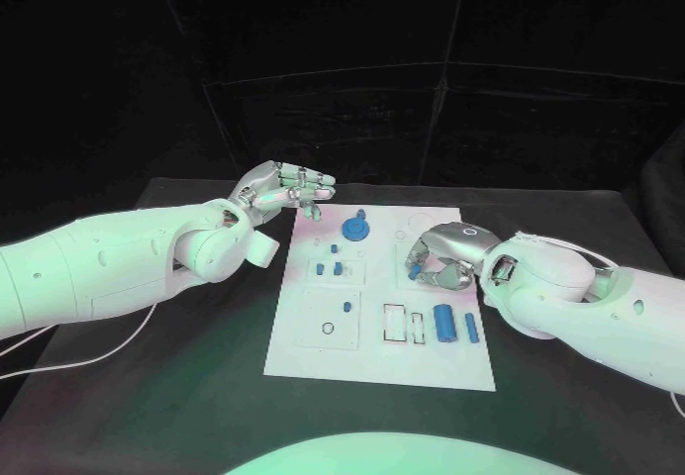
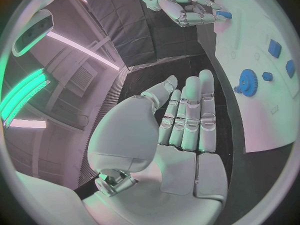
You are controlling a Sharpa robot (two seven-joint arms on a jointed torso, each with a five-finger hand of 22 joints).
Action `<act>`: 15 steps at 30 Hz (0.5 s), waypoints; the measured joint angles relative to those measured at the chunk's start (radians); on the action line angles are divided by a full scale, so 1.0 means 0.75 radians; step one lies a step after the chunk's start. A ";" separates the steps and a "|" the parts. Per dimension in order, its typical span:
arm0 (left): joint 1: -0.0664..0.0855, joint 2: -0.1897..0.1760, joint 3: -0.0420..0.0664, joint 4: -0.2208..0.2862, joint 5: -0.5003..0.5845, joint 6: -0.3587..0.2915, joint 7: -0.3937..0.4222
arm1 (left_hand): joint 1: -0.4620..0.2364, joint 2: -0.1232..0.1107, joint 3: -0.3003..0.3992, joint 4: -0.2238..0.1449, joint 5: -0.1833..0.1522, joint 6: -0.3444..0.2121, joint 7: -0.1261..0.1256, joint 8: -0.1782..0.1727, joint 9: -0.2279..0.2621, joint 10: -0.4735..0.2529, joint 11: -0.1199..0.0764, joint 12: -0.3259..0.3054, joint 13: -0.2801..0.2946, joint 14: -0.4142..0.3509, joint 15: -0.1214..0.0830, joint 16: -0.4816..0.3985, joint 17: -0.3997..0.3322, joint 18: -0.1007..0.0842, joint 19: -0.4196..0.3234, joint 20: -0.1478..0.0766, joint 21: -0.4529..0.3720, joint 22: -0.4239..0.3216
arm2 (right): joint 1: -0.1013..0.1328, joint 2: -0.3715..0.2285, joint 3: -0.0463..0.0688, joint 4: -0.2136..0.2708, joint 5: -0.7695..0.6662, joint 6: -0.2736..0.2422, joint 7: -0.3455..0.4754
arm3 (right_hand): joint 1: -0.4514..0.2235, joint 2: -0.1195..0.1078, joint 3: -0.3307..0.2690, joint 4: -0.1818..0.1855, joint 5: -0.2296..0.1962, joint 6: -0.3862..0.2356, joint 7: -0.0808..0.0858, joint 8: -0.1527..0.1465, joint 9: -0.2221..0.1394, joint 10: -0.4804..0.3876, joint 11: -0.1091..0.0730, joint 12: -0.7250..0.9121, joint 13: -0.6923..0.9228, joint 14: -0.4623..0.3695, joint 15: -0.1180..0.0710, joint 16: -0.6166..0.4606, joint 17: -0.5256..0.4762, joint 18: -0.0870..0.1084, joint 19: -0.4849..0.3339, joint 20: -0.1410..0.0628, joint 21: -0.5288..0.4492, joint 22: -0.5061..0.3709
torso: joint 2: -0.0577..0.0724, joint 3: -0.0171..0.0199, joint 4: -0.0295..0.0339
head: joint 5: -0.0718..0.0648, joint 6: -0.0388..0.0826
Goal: Assemble the parts on the task board
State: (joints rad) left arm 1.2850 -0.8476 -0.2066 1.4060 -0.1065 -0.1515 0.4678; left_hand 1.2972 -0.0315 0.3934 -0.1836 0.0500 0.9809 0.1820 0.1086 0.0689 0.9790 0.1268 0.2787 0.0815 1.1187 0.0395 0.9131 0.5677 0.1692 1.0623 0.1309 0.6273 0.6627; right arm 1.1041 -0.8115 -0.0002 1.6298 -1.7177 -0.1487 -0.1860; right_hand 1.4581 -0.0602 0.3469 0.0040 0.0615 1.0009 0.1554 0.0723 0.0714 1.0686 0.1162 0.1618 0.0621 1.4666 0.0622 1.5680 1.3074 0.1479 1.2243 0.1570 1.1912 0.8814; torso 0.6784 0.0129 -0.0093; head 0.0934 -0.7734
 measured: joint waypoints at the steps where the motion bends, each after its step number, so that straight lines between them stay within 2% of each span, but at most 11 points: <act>1: 0.000 0.000 0.000 0.000 0.000 0.000 0.000 | 0.000 0.000 0.000 0.000 0.000 0.000 0.000 0.000 0.000 0.000 0.000 0.000 0.000 0.000 0.000 0.000 0.000 0.000 0.000 0.000 0.000 0.000 | 0.000 0.001 0.000 -0.002 -0.002 0.002 -0.001 | 0.000 0.000 0.003 0.000 0.000 0.000 0.000 0.000 0.000 0.001 -0.001 0.000 0.000 -0.001 -0.001 0.000 0.000 0.000 0.000 0.000 0.000 0.001 | 0.000 0.0000 -0.0001 | 0.000 0.000; 7: 0.000 0.000 0.000 -0.001 0.000 0.002 -0.002 | 0.000 0.000 -0.001 0.001 0.000 0.000 0.000 0.000 0.000 0.000 0.000 0.000 0.000 0.000 0.000 0.000 -0.001 0.000 0.000 0.000 0.000 0.000 | 0.000 0.008 0.000 -0.006 -0.014 0.010 -0.004 | 0.005 -0.005 0.065 -0.001 0.000 0.027 0.003 0.000 0.000 0.045 -0.011 -0.017 0.000 0.000 -0.010 0.000 0.000 -0.001 0.013 -0.007 0.022 0.027 | 0.000 0.0000 -0.0003 | -0.002 -0.002; 9: 0.000 0.000 0.000 -0.001 0.000 0.003 -0.002 | 0.000 0.000 -0.004 0.004 0.000 0.000 0.000 0.000 0.000 0.000 0.000 0.000 0.000 -0.005 -0.005 0.000 -0.003 0.000 0.000 0.000 0.000 -0.002 | 0.000 0.009 0.000 -0.006 -0.017 0.011 -0.004 | 0.005 -0.005 0.081 -0.004 0.000 0.046 0.002 0.003 0.002 0.068 -0.014 -0.017 0.001 -0.004 -0.013 0.000 0.000 -0.022 0.032 -0.011 0.041 0.057 | 0.000 0.0000 -0.0003 | -0.002 -0.003; 14: 0.000 0.000 0.000 -0.001 0.000 0.003 -0.003 | 0.000 0.000 -0.004 0.004 0.000 0.000 0.000 0.000 0.000 0.000 0.000 0.000 0.000 -0.005 -0.005 0.000 -0.003 0.000 0.000 0.000 0.000 -0.002 | 0.000 0.010 0.000 -0.006 -0.022 0.007 -0.004 | 0.005 -0.006 0.108 -0.006 -0.002 0.096 -0.001 0.023 0.009 0.128 -0.027 -0.012 0.005 -0.002 -0.027 0.000 0.000 -0.022 0.072 -0.019 0.093 0.139 | -0.001 -0.0004 -0.0003 | -0.003 -0.005; 15: 0.000 0.000 0.000 -0.001 0.000 0.003 -0.003 | 0.000 0.000 -0.004 0.004 0.000 0.000 0.000 0.000 0.000 0.000 0.000 0.000 0.000 -0.005 -0.005 0.000 -0.003 0.000 0.000 0.000 0.000 -0.002 | 0.000 0.010 0.000 -0.006 -0.023 0.005 -0.003 | 0.005 -0.006 0.113 -0.007 -0.004 0.105 -0.002 0.027 0.009 0.140 -0.029 -0.009 0.006 0.000 -0.029 0.000 0.000 -0.034 0.077 -0.024 0.100 0.151 | -0.001 -0.0005 -0.0003 | -0.003 -0.005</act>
State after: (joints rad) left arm 1.2850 -0.8478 -0.2067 1.4050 -0.1065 -0.1489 0.4654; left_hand 1.2972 -0.0315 0.3906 -0.1808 0.0500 0.9809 0.1820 0.1086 0.0689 0.9790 0.1268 0.2787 0.0816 1.1150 0.0357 0.9131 0.5655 0.1693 1.0623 0.1309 0.6273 0.6612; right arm 1.1039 -0.8038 -0.0003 1.6250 -1.7351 -0.1453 -0.1884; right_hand 1.4619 -0.0646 0.4317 -0.0011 0.0584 1.0793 0.1540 0.0928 0.0783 1.1735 0.0943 0.1550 0.0667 1.4668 0.0406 1.5680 1.3074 0.1226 1.2820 0.1389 1.2662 0.9944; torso 0.6778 0.0126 -0.0095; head 0.0908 -0.7770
